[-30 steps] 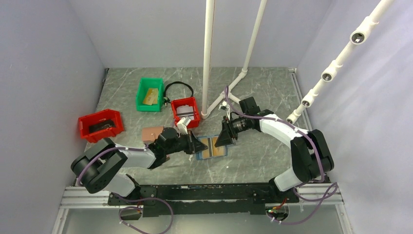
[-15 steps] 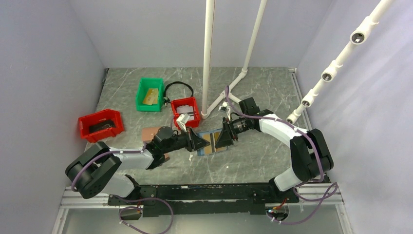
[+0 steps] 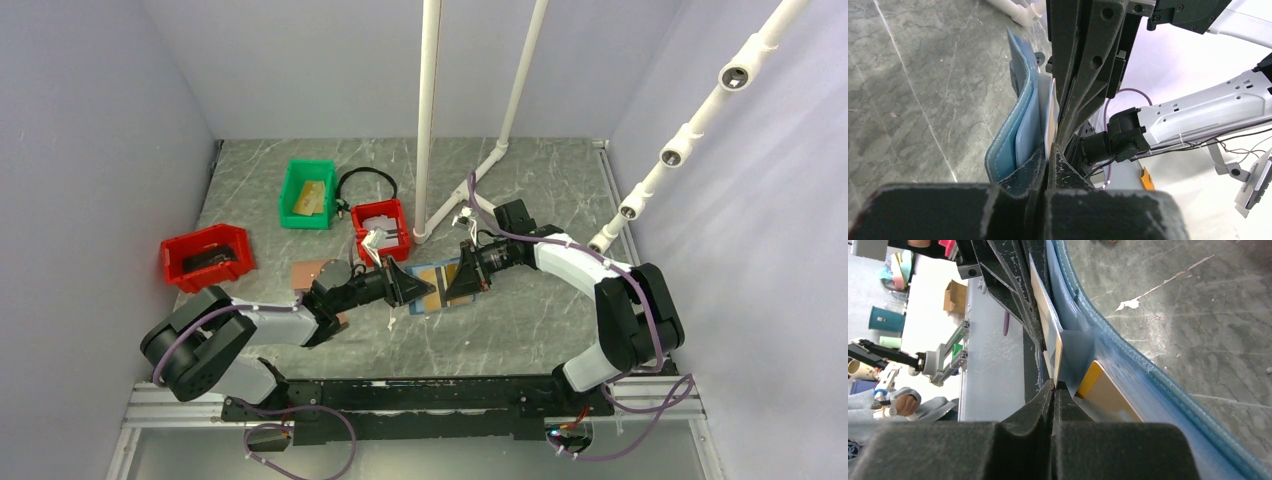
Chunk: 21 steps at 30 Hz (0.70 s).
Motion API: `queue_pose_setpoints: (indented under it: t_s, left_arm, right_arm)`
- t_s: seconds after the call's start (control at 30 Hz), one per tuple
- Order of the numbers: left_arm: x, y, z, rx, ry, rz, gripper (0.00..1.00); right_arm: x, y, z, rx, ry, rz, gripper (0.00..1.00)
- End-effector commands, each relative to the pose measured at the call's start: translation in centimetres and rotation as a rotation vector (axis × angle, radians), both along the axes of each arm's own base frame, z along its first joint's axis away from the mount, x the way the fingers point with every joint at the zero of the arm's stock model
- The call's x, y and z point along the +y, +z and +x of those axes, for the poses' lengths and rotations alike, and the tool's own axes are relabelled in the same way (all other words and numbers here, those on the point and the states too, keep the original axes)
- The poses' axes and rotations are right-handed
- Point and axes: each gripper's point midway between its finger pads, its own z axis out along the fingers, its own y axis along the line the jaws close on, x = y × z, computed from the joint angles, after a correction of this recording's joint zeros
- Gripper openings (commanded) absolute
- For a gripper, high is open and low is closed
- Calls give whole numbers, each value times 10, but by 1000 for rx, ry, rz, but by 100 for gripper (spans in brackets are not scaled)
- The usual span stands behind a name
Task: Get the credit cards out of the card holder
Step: Remove the credit card from the card holder.
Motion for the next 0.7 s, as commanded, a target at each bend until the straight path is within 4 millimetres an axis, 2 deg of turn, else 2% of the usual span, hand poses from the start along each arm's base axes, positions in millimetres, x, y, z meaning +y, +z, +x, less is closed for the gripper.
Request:
queue_pose_setpoints:
  t_s: [0.0,0.13,0.23,0.4,0.5,0.67]
  left_arm:
    - [0,15,2,-28,19,-39,10]
    - [9,14,1,-3,45,-16,28]
    - [11,14,-3,13,26,5,30]
    - [11,15,-7,23,-2,-7,25]
    - [13,17,-6,25,-9,-30,15]
    - [16,19,-9,28,-32,-52,6]
  right_arm:
    - [4,15,-6,-19,56,91,0]
    - [2,16,-5,-20,49,92,0]
    - [1,16,-3,-14,44,97,0]
    - [0,18,-4,-13,47,108,0]
    - [-1,16,-3,-6,44,107,0]
    - [-4,14,-4,-6,62,120,0]
